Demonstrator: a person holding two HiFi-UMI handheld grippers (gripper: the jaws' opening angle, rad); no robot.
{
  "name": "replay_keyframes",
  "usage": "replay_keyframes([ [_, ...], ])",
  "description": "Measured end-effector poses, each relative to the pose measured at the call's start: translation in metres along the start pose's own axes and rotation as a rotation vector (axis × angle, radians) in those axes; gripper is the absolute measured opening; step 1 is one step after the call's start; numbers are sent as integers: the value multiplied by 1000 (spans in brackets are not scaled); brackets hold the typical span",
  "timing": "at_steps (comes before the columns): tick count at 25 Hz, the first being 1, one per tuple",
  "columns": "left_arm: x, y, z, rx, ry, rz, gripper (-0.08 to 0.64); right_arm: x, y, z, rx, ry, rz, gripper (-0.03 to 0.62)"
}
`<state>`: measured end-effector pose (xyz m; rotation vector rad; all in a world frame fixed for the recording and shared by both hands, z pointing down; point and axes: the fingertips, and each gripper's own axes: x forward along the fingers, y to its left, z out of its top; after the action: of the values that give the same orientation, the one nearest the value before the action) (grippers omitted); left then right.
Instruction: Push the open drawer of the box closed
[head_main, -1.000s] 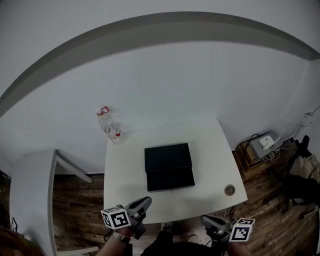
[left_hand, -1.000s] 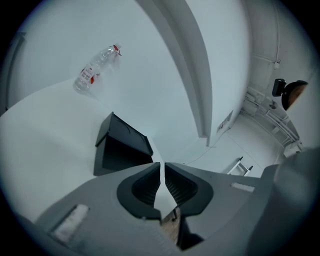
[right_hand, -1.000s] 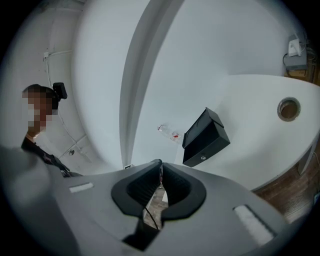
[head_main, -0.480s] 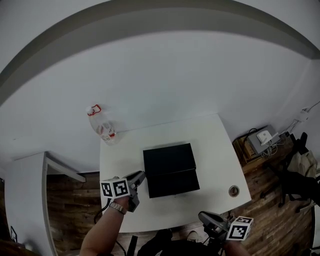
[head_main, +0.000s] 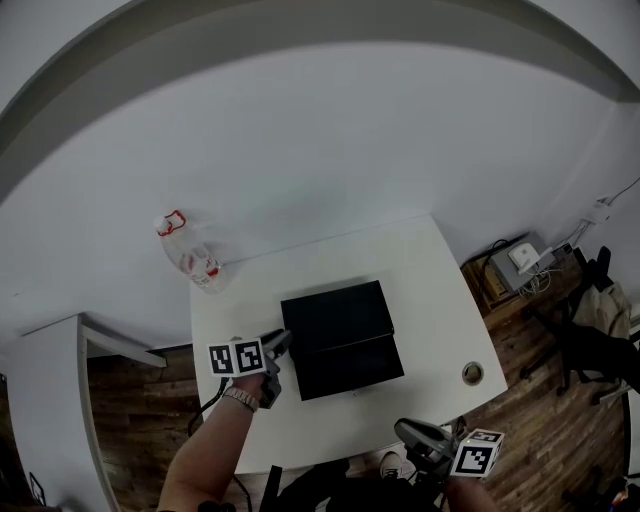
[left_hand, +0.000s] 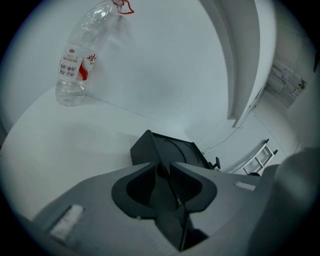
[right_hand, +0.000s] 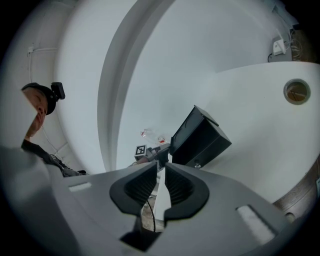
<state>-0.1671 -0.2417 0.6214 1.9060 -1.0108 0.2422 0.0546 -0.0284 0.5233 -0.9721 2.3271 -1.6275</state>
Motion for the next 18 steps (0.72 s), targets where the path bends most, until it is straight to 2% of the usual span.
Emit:
replay_keyframes([
  [7,3,1,2,-68,-20,-26,95,26,-20,-12,14,43,-40,58],
  [14,3,1,3,-114,-59,-17,91,75,-76,-29,-11,166,-196,71],
  [18,4,0,3,-136,-81,-18,91,100,-97,-36,1,241,-242,72],
])
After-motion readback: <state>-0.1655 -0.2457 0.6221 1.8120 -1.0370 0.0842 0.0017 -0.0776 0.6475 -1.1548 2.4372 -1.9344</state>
